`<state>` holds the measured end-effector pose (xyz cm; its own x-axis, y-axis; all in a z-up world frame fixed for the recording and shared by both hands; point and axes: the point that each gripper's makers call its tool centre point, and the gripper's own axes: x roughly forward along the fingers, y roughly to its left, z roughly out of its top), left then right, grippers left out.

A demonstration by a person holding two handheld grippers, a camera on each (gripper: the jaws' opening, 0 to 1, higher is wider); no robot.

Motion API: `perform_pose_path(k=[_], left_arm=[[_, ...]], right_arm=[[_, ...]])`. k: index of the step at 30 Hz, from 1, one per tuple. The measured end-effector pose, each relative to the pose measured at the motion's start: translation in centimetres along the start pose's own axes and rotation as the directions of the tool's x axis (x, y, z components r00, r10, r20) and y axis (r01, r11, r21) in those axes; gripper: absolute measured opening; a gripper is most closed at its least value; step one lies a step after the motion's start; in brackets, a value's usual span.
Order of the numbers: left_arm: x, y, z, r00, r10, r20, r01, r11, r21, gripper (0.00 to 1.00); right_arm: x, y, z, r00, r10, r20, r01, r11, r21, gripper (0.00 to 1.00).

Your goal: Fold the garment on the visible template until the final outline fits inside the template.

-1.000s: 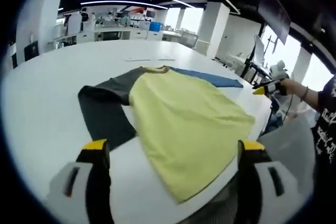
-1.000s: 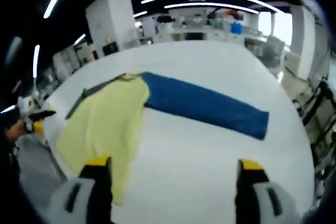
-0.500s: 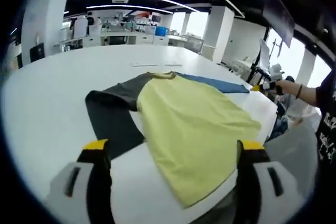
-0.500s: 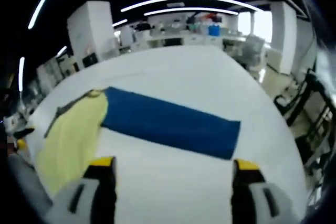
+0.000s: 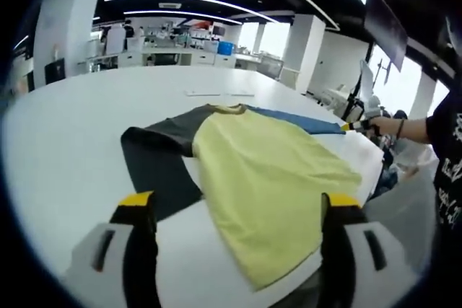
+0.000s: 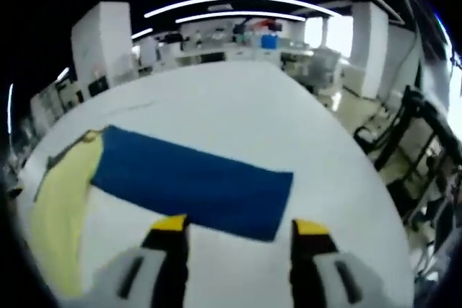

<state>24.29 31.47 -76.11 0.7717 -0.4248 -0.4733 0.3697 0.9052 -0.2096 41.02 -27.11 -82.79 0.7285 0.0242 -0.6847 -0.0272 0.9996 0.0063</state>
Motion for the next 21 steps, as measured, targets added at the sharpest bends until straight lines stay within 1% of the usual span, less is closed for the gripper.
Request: perform_pose_path(k=[2, 6, 8, 10, 12, 14, 15, 17, 21], left_arm=[[0.0, 0.1, -0.1, 1.0, 0.002, -0.005, -0.002, 1.0, 0.004, 0.9], [-0.2, 0.2, -0.1, 1.0, 0.005, 0.0, -0.005, 1.0, -0.001, 0.87], [-0.2, 0.2, -0.1, 1.0, 0.008, 0.004, -0.008, 1.0, 0.0, 0.87], [-0.2, 0.3, -0.3, 1.0, 0.008, -0.006, -0.008, 1.0, -0.001, 0.86], [-0.2, 0.2, -0.5, 1.0, 0.006, -0.015, -0.006, 1.0, 0.005, 0.86], [-0.1, 0.2, -0.4, 1.0, 0.003, -0.011, -0.003, 1.0, 0.007, 0.85], [-0.1, 0.1, -0.3, 1.0, 0.003, -0.009, -0.003, 1.0, 0.005, 0.85], [-0.1, 0.0, -0.2, 1.0, 0.004, -0.006, -0.004, 1.0, 0.006, 0.85], [-0.2, 0.2, -0.3, 1.0, 0.005, -0.014, -0.005, 1.0, 0.019, 0.85]], right_arm=[[0.2, -0.5, -0.3, 1.0, -0.019, -0.01, 0.019, 1.0, 0.01, 0.4], [0.0, -0.5, -0.7, 0.999, -0.041, -0.018, 0.041, 0.999, 0.01, 0.3], [0.2, -0.7, -1.0, 0.998, -0.048, -0.027, 0.048, 0.999, 0.013, 0.28], [0.3, -0.7, -1.3, 0.998, -0.046, -0.043, 0.047, 0.998, 0.029, 0.24], [0.6, -1.0, -1.6, 0.997, -0.05, -0.059, 0.051, 0.998, 0.022, 0.21], [0.6, -0.5, -1.6, 0.998, -0.038, -0.046, 0.04, 0.998, 0.042, 0.19], [0.6, -0.3, -1.6, 0.999, -0.032, -0.044, 0.035, 0.997, 0.069, 0.18], [0.5, -0.3, -1.6, 0.998, -0.045, -0.043, 0.048, 0.996, 0.072, 0.16], [0.6, -0.6, -1.6, 0.997, -0.062, -0.045, 0.067, 0.991, 0.113, 0.13]])
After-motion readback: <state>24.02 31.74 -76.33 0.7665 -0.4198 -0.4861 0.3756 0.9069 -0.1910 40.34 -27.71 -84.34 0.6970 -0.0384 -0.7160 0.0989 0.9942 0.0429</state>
